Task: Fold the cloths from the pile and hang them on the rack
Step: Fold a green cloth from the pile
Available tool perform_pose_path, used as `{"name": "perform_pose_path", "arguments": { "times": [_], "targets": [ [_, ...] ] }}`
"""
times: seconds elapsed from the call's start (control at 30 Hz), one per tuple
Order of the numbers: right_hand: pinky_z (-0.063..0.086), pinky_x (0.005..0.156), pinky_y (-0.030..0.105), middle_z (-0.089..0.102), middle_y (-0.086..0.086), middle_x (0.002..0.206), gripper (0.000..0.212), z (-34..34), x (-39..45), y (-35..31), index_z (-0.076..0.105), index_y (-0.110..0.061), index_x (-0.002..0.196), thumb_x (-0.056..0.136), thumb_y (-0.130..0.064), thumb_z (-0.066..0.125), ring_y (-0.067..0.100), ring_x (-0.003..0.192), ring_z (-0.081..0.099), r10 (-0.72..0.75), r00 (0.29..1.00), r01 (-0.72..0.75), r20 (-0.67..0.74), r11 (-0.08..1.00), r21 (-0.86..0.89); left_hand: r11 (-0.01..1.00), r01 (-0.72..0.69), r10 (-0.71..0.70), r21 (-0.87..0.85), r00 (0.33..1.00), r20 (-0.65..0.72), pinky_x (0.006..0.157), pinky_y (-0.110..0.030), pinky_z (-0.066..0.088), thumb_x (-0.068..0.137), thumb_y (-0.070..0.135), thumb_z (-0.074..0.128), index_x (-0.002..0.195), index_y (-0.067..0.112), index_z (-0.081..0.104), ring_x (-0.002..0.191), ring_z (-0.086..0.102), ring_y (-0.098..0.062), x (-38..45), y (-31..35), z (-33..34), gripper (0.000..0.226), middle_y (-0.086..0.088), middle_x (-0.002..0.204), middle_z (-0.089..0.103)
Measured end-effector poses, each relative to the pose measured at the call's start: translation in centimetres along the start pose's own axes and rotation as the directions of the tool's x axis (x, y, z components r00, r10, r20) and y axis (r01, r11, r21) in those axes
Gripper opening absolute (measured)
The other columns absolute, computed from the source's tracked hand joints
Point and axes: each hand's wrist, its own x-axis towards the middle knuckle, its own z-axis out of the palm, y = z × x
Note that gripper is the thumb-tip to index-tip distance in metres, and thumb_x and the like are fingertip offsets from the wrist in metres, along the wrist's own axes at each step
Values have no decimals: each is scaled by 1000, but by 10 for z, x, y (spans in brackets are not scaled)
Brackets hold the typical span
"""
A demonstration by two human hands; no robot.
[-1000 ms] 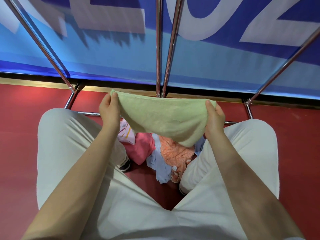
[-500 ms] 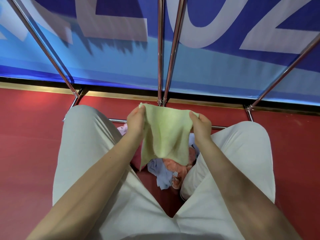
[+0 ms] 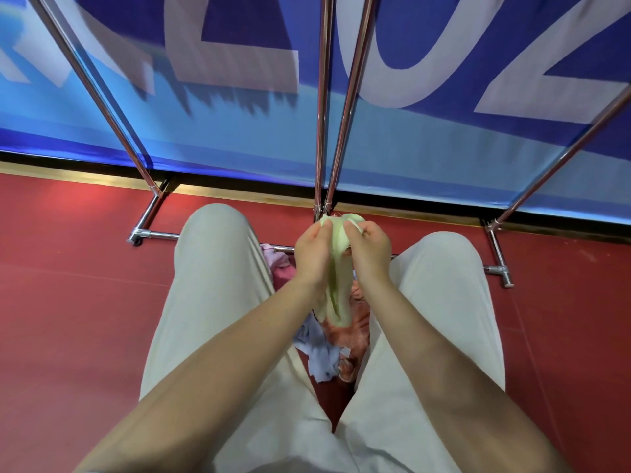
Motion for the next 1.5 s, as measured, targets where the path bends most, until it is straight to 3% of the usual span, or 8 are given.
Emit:
{"name": "perform_pose_path", "arguments": {
  "times": [0.23,0.37,0.53,0.87,1.1,1.3,1.4,1.5],
  "targets": [
    [58,71,26,72,5,84,19,7,-4,-15,68,-21,97,91,-10,54,15,72,70,-82,984,58,159,987,153,995,44,-50,-95,997,-63,69,-28,50,99,19,43,94,7,69,75,62,-17,7,12,1,29,-8,83,67],
    [52,64,17,71,-1,77,20,2,0,-13,64,-29,98,87,-13,62,7,65,67,-132,980,131,147,991,17,998,52,-54,-29,996,-72,60,-28,42,94,16,46,70,12,59,63,51,-16,7,12,3,28,-3,65,58],
    [47,66,20,67,-5,78,13,-4,5,-9,65,-30,93,87,-19,65,9,72,61,-209,970,224,124,966,-129,999,42,-41,-33,999,22,40,-13,40,100,6,41,85,5,60,41,53,1,-5,22,7,24,-1,61,56],
    [46,78,27,62,-6,92,3,0,11,0,70,-19,83,83,-22,68,15,93,57,-424,901,435,96,882,-181,995,92,-93,31,996,10,51,-11,44,94,6,49,104,-2,70,58,58,-1,8,21,-4,25,-1,77,66],
    [42,77,20,58,-5,92,4,1,16,2,73,-22,80,81,-26,73,10,89,56,-221,975,223,30,964,-144,990,136,-138,24,988,66,90,-39,50,93,41,49,107,5,69,100,67,-25,5,19,-2,43,-14,106,71],
    [40,73,15,61,-1,96,11,-5,17,-1,75,-20,87,89,-23,64,4,82,56,-143,987,150,67,983,-105,997,43,-50,64,993,103,78,-37,47,88,33,59,88,7,69,83,61,-21,6,13,-5,27,-11,87,69],
    [44,88,26,62,-4,108,23,-4,17,3,73,-18,96,92,-18,51,8,101,57,-165,978,179,125,978,-108,996,19,-20,83,1000,19,77,-33,49,98,24,51,91,8,68,79,60,-17,9,18,-10,24,-3,82,67],
    [39,106,37,58,-6,124,38,-8,19,9,69,-25,108,85,-14,41,13,123,48,-178,956,211,234,969,-128,988,-60,63,142,998,-18,55,-14,40,100,18,47,73,11,59,61,49,-7,11,32,-18,30,7,63,55]
  ]
}}
